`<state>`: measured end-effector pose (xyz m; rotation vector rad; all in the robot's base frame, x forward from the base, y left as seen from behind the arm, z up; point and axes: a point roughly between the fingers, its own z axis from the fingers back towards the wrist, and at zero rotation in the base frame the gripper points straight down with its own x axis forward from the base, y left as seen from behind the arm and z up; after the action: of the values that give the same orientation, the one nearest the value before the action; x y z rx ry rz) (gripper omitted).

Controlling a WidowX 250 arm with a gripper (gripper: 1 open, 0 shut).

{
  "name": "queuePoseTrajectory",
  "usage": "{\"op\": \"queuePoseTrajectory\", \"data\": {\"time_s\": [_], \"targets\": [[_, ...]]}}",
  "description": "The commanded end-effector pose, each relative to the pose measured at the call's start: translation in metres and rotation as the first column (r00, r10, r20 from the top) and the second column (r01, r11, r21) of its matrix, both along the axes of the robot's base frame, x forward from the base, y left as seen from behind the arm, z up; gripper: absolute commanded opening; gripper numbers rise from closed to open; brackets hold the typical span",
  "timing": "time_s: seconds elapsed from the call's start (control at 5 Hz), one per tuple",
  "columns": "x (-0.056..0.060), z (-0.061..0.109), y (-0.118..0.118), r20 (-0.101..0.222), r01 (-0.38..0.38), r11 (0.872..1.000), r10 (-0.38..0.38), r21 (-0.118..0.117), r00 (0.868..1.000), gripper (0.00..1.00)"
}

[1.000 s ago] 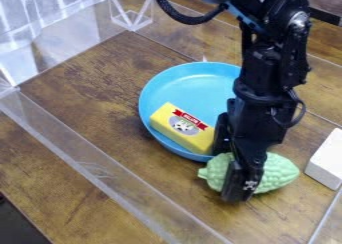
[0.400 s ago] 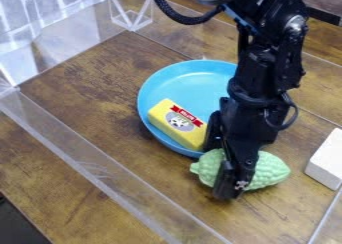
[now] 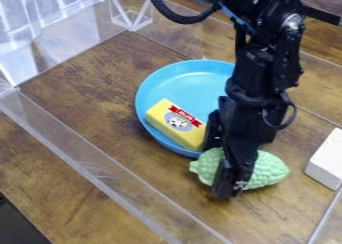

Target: Remove the yellow brick from inside the blue tray and put it on the table

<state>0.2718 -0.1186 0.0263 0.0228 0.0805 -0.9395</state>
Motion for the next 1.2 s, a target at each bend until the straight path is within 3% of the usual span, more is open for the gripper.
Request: {"op": "queuePoseTrajectory", "data": {"time_s": [0.0, 0.2, 1.0], "targets": [[0.0046, 0.0149, 0.0028, 0.05, -0.022, 0.999, 0.024, -0.037, 0.998, 0.0], [0.0041, 0.015, 0.0015, 0.055, -0.022, 0.999, 0.025, -0.048, 0.998, 1.0], [0.0027, 0.0207, -0.0055, 0.082, -0.019, 0.996, 0.026, -0.089, 0.996, 1.0]]}}
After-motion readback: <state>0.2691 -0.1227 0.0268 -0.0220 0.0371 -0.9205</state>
